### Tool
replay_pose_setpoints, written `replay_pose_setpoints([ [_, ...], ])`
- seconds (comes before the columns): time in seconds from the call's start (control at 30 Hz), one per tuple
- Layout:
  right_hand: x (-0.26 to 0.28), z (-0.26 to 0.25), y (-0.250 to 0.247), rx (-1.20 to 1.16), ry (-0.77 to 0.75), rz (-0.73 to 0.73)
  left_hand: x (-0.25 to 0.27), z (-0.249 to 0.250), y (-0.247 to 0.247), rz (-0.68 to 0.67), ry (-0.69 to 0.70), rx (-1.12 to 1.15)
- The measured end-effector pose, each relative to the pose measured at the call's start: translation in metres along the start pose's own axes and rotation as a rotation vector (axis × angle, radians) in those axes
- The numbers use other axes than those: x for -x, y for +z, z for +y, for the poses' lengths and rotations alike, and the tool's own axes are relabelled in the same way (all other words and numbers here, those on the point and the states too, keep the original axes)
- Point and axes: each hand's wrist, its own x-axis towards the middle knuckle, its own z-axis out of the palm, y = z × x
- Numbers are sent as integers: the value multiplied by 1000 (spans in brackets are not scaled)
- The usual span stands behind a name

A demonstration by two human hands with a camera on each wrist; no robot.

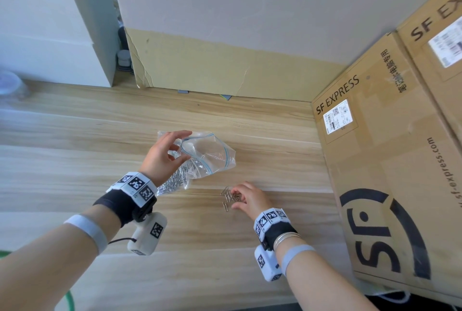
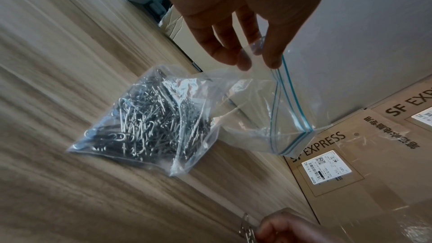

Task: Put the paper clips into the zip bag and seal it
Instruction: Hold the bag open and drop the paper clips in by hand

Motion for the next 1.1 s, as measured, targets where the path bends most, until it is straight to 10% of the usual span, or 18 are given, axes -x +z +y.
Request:
replay_pose_setpoints([
  [0.83, -14, -23, -10, 172, 55, -186, 3, -3, 6, 24, -17, -20],
  [1.1, -6, -58, -86, -64, -40, 75, 4, -1, 5, 21, -6, -18],
])
